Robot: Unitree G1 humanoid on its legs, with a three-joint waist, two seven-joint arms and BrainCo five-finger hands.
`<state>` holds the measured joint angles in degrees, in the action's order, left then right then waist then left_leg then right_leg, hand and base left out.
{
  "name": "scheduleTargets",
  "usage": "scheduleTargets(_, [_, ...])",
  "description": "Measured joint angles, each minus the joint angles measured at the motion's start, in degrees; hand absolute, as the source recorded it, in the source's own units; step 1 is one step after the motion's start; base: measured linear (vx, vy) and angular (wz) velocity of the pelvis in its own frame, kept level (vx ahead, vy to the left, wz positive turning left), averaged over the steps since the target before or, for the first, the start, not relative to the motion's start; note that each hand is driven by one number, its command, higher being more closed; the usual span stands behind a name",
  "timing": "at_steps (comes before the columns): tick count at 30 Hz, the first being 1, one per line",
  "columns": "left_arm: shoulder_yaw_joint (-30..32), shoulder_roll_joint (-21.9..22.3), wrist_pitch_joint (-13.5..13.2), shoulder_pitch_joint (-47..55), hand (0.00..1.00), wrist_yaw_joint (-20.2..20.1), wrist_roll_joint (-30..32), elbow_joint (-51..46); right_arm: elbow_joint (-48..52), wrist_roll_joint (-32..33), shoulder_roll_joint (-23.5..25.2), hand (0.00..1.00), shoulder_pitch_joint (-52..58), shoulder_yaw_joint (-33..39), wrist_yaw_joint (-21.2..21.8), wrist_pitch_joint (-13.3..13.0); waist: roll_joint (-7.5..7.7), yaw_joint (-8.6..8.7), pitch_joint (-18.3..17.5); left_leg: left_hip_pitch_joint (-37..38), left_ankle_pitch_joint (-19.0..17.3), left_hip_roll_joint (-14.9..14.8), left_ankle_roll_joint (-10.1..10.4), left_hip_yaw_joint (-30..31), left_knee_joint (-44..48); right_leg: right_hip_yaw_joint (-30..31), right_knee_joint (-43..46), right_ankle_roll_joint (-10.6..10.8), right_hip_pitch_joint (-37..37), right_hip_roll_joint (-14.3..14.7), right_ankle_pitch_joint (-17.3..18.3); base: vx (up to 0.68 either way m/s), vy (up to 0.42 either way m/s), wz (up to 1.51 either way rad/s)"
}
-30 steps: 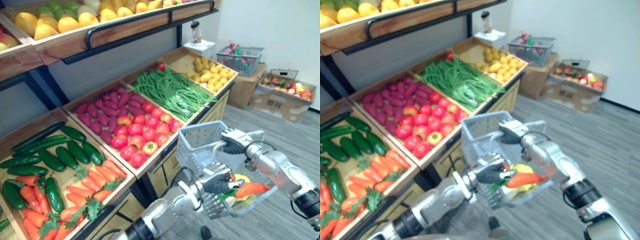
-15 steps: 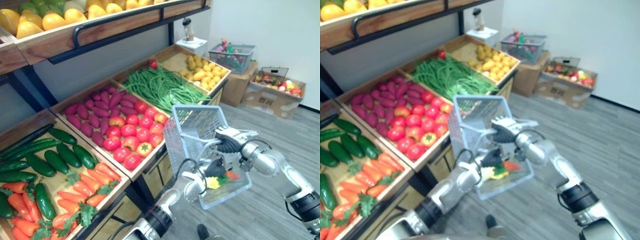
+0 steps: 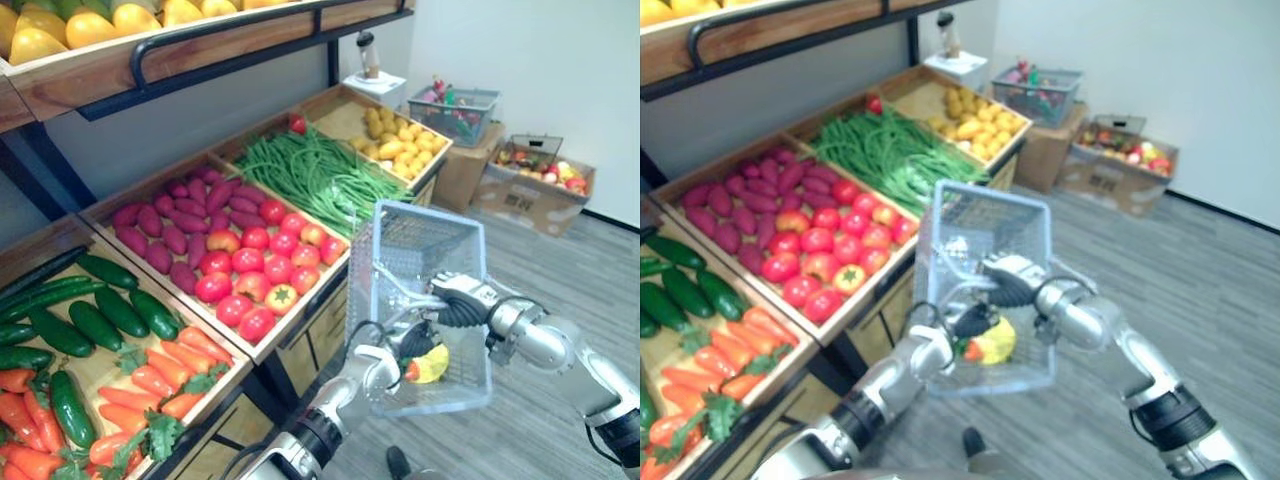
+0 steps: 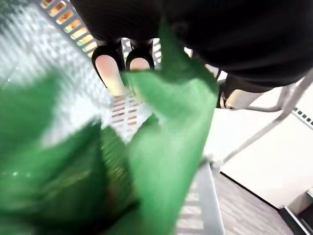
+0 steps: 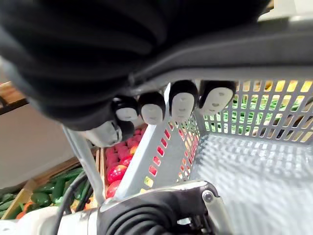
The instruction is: Pick vegetable in the basket
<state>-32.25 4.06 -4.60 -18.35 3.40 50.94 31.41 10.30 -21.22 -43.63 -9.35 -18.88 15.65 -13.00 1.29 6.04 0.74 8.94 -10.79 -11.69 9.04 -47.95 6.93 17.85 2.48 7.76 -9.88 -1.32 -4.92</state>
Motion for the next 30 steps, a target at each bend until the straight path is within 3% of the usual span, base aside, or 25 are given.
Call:
scheduleTargets(2, [0.0, -0.2, -0.3, 0.4, 1.0, -0.1, 0.1, 0.0, -0.1, 0.0, 0.0, 1.0, 0.7, 0.0, 0.0, 0.0, 0.0, 0.02, 0.0, 0.2, 0.5, 0.4, 0.0, 0.1, -1.1, 0.0, -0.1, 0.0, 0.0, -0.1, 0.0, -0.01, -0.012, 0.02])
scheduleTargets(3, [0.1, -0.3, -0.2, 0.8, 0.0, -0.1, 0.1, 0.0, -0.4, 0.0, 0.0, 1.0, 0.8, 0.1, 0.0, 0.0, 0.0, 0.02, 0.0, 0.3, 0.8, 0.6, 0.0, 0.1, -1.5, -0.1, -0.2, 0.0, 0.1, -0.2, 0.0, -0.02, -0.022, 0.06])
scheduleTargets(21, [1.1, -1.5, -0.2, 3.6, 0.0, -1.4, 1.6, 0.0, -4.7, 0.0, 1.2, 1.0, 3.1, 2.7, 1.2, 0.0, 0.04, 0.06, 0.0, 1.6, 6.3, 3.6, -0.5, 3.2, -10.6, -2.6, -0.7, 0.0, 0.2, -1.0, 0.0, -0.03, -0.025, 0.09])
scheduleTargets(30, [0.2, -2.1, -0.2, 4.8, 0.0, -2.4, 1.7, -3.5, -7.8, 0.0, 4.7, 1.0, 5.6, 6.4, 1.1, 0.3, 0.06, 0.04, 0.0, 2.0, 7.3, 4.2, -0.8, 5.1, -12.6, -5.0, -1.4, 0.0, 1.4, -1.7, 0.0, -0.02, -0.021, 0.11])
